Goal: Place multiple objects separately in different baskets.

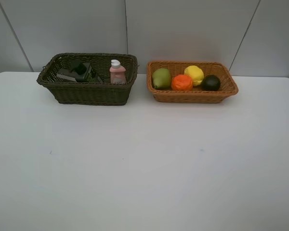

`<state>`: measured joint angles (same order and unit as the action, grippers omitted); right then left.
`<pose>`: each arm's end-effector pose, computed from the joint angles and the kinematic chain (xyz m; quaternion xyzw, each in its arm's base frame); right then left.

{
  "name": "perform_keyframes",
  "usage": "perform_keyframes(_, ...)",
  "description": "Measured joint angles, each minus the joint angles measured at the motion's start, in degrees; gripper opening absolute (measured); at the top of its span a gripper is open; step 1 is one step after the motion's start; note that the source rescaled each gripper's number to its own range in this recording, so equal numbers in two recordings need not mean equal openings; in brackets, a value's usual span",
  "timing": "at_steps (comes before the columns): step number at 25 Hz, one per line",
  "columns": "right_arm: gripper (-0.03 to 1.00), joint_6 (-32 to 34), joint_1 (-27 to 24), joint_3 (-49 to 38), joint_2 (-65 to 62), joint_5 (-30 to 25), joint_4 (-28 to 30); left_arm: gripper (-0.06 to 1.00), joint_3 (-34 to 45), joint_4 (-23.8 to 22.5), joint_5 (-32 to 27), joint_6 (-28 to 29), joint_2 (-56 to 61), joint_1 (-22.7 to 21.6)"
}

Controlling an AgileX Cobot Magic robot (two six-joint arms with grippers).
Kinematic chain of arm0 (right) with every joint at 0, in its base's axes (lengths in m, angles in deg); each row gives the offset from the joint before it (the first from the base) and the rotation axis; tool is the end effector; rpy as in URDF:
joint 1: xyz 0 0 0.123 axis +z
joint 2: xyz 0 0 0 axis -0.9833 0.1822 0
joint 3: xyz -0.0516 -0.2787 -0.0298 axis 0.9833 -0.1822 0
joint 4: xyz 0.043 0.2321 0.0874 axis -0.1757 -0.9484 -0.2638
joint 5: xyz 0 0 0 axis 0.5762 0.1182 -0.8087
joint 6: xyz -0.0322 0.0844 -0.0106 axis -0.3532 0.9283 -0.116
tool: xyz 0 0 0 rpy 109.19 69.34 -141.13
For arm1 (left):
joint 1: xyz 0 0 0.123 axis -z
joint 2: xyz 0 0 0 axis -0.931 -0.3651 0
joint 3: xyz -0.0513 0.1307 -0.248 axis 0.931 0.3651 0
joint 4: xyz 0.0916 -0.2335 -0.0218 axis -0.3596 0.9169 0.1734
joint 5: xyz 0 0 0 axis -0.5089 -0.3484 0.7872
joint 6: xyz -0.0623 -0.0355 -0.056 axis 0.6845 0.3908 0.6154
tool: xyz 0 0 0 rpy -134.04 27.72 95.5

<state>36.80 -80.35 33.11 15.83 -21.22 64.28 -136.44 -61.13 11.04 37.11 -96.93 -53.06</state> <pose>-0.0006 -0.0100 0.2849 0.0213 0.8491 -0.0589 0.5245 0.0518 -0.0023 0.3812 0.1319 0.8821 0.0169 0.4519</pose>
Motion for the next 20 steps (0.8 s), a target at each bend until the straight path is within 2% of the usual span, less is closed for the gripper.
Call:
perform_keyframes(5,0.88,0.0,0.0,0.0,0.0,0.0,0.0,0.92,7.7,0.0,-3.3,0.1,13.9,0.0)
perform_keyframes(11,0.88,0.0,0.0,0.0,0.0,0.0,0.0,0.92,15.4,1.3,-3.7,0.8,26.2,0.0)
perform_keyframes(20,0.88,0.0,0.0,0.0,0.0,0.0,0.0,0.92,26.0,2.4,-2.5,3.7,29.0,0.0)
